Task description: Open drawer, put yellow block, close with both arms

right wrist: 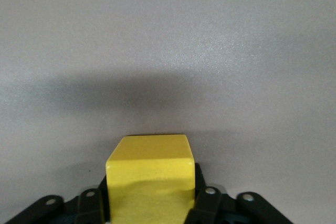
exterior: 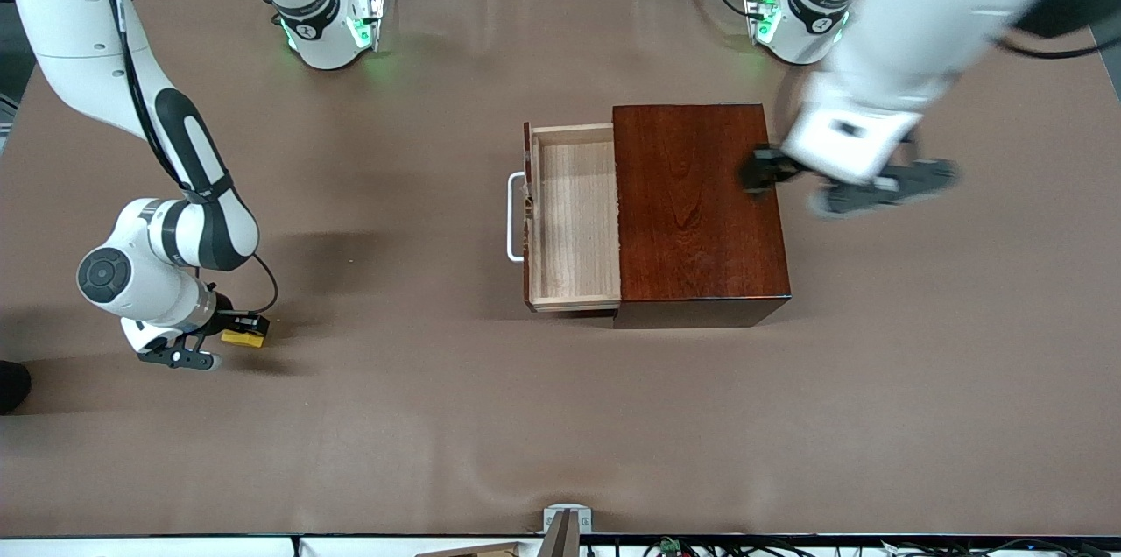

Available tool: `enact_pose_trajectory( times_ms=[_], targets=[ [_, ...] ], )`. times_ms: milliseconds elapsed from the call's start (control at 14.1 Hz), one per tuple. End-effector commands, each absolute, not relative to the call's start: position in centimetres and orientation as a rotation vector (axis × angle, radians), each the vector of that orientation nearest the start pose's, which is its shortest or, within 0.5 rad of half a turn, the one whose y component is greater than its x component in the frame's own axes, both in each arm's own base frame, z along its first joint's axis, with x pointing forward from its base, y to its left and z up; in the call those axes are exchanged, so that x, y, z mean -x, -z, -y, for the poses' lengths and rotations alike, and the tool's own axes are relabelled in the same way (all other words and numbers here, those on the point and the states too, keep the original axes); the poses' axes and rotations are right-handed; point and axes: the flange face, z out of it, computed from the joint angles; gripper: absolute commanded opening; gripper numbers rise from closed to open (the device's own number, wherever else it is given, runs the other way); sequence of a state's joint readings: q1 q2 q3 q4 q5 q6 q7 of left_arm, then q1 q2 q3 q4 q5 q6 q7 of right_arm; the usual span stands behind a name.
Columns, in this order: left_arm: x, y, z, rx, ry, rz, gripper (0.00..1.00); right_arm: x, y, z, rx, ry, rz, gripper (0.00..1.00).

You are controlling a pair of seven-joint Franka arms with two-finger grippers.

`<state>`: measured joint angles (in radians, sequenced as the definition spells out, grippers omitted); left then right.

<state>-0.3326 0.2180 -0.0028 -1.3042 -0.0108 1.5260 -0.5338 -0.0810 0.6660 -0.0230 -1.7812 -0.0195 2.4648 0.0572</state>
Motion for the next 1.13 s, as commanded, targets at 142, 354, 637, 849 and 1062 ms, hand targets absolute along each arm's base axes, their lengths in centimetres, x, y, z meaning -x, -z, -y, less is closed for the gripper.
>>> enact_pose_trajectory(
  times_ms=[142,354,637,849,1062],
  targets=[
    [-57.4,-61.7,9.0,3.163,-0.062,0.295,1.00,-66.3,-19.4,6.7,3.157,0.053,-0.243,0.00],
    [-57.7,-61.7,6.6,3.160,-0.049,0.201,1.00,-66.9,-20.8,6.6,3.161,0.086,-0.203,0.00],
    [-57.9,-61.8,5.0,3.167,-0.042,0.101,1.00,-67.2,-23.9,4.2,3.166,0.098,-0.070,0.00],
    [-58.0,-61.7,5.3,3.168,-0.042,0.094,1.00,-67.2,-26.2,1.1,3.164,0.093,0.092,0.00],
    [-58.1,-61.6,5.1,3.167,-0.044,0.099,1.00,-67.4,-28.5,-3.3,3.155,0.145,0.217,0.00]
  ],
)
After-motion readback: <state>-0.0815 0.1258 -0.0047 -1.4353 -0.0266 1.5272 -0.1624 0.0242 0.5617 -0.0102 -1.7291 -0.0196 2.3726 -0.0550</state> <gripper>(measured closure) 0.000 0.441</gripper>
